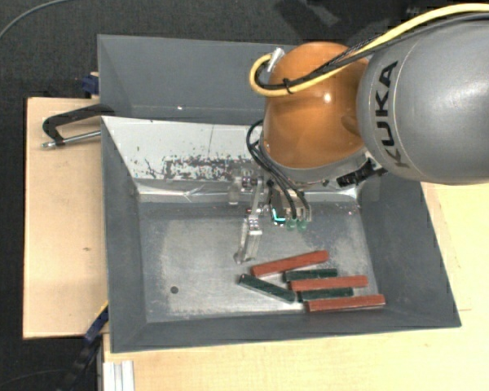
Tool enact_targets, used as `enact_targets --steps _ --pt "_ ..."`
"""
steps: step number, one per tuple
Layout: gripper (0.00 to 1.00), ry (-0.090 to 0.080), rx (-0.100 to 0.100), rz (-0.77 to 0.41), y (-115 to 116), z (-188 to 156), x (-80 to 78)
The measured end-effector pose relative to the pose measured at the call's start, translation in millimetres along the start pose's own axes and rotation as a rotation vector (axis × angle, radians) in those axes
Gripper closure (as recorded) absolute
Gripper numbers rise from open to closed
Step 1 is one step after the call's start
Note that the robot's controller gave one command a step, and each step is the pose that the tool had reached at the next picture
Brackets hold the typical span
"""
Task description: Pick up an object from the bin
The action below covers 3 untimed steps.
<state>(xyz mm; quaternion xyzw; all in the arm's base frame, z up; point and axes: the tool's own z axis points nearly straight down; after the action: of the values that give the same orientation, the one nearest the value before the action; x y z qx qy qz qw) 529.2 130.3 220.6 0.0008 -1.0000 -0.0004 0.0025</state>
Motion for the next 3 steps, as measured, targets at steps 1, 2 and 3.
enact_targets --steps 1,2,3 --pt "0.0 0.004 0.003 0.072 -68 100 27.3" --pt "0.0 0.001 0.002 0.154 -120 153 32.5" --pt "1.0 -0.003 -0.001 0.149 -117 150 31.3"
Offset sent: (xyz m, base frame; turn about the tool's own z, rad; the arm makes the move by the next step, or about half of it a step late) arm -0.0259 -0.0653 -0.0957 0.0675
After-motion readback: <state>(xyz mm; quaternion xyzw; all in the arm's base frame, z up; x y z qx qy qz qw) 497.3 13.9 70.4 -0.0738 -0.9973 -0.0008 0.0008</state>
